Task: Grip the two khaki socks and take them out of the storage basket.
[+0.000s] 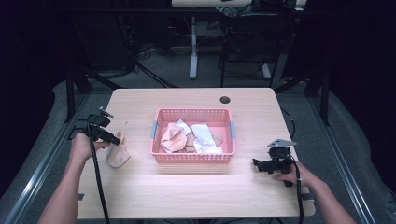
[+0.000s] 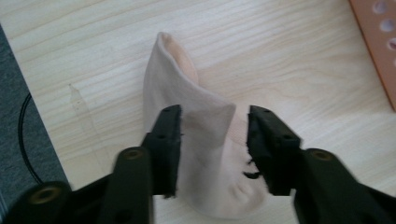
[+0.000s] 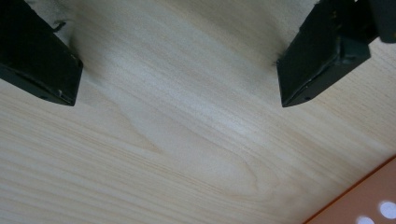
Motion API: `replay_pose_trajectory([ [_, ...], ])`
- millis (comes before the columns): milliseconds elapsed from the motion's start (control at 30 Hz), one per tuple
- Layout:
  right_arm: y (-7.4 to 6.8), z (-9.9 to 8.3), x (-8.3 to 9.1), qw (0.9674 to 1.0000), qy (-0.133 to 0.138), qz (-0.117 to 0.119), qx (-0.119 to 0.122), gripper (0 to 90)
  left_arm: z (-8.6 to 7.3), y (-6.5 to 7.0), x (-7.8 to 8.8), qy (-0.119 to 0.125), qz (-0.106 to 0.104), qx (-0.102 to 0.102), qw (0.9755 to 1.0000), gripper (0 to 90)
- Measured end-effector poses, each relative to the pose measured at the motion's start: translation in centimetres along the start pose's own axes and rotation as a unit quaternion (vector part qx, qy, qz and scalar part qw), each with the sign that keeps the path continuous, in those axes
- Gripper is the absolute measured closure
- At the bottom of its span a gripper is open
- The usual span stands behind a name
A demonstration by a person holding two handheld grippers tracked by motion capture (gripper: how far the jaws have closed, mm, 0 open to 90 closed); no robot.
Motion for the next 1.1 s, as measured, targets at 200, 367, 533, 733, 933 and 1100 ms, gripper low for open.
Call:
replay_pose_trajectory([
  [200,0.0,0.0,0.0,1.0,0.0,0.0,0.0,0.0,1.2,1.0,1.7,0.023,0.0,-0.012,0.9997,27.8],
  [367,0.0,0.0,0.0,1.0,0.0,0.0,0.0,0.0,2.9,2.5,3.2,0.036,0.006,-0.042,0.9985,21.0],
  [533,0.0,0.0,0.0,1.0,0.0,0.0,0.0,0.0,4.4,4.1,4.3,0.053,0.009,-0.065,0.9964,15.5],
  [733,0.0,0.0,0.0,1.0,-0.001,0.001,0.001,0.0,6.3,5.7,4.7,0.064,0.005,-0.085,0.9943,12.0],
  [933,0.0,0.0,0.0,1.0,0.0,-0.001,0.0,0.0,8.2,7.4,5.1,0.083,0.009,-0.103,0.9911,6.5],
  [1100,0.0,0.0,0.0,1.0,0.0,0.001,0.0,0.0,9.7,9.1,4.3,0.081,0.007,-0.123,0.9891,3.9],
])
Point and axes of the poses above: each handheld gripper's, and its own axes: x roughly backward along the jaws, z roughly out of its top, y roughly to its right, the point moved 4 cm from there along -x, roughly forward along the jaws, and after that the axes turned 11 degrees about -x, right-handed, at the moved point
